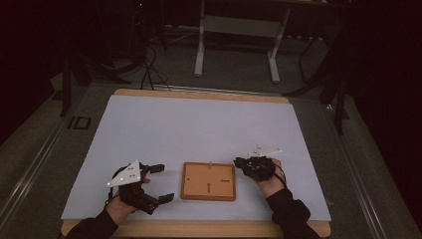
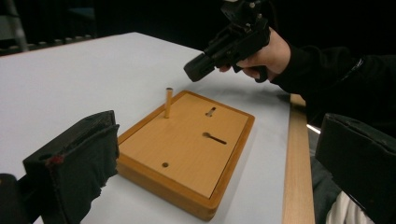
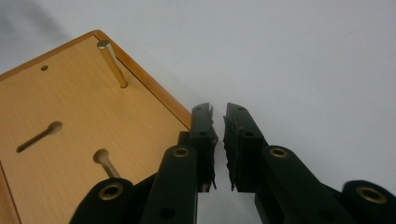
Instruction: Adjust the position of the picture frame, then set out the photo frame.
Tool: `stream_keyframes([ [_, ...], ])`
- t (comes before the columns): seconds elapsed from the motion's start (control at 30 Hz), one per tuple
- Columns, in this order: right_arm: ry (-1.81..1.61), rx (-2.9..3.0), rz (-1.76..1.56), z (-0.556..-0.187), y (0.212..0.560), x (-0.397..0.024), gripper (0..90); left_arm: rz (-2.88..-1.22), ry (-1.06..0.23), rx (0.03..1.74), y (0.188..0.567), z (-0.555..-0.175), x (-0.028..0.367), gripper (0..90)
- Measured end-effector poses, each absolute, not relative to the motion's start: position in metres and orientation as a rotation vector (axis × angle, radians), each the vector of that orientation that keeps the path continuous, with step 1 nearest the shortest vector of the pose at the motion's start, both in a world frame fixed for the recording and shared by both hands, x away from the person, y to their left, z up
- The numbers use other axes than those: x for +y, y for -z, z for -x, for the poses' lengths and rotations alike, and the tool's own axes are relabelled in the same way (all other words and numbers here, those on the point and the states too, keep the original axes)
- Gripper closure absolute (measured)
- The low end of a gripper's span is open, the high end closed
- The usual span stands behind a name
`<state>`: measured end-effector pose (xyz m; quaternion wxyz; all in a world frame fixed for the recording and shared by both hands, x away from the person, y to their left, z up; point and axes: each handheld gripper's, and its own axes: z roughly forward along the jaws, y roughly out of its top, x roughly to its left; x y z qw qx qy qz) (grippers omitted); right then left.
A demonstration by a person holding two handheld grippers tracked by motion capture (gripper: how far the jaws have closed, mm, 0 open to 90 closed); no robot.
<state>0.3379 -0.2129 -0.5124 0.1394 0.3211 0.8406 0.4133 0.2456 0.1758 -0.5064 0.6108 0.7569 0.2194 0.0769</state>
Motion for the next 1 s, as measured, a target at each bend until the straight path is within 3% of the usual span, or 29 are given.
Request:
stream_keyframes([
  [0.13, -1.225, 2.412, -0.920, -0.331, 0.508, -0.215, 75.8, -1.772, -0.154, 0.512, 0.505, -0.252, 0.168, 0.0],
  [0.4, -1.292, 2.385, -0.904, -0.317, 0.501, -0.217, 49.9, -1.807, -0.127, 0.522, 0.504, -0.271, 0.154, 0.0],
  [0.5, -1.309, 2.367, -0.896, -0.314, 0.500, -0.217, 46.2, -1.829, -0.124, 0.519, 0.505, -0.280, 0.148, 0.0],
  [0.77, -1.414, 2.340, -0.892, -0.302, 0.493, -0.215, 23.3, -1.851, -0.121, 0.502, 0.508, -0.298, 0.133, 2.2],
  [1.0, -1.444, 2.311, -0.858, -0.294, 0.491, -0.215, 15.2, -1.879, -0.123, 0.486, 0.511, -0.315, 0.119, 8.1],
])
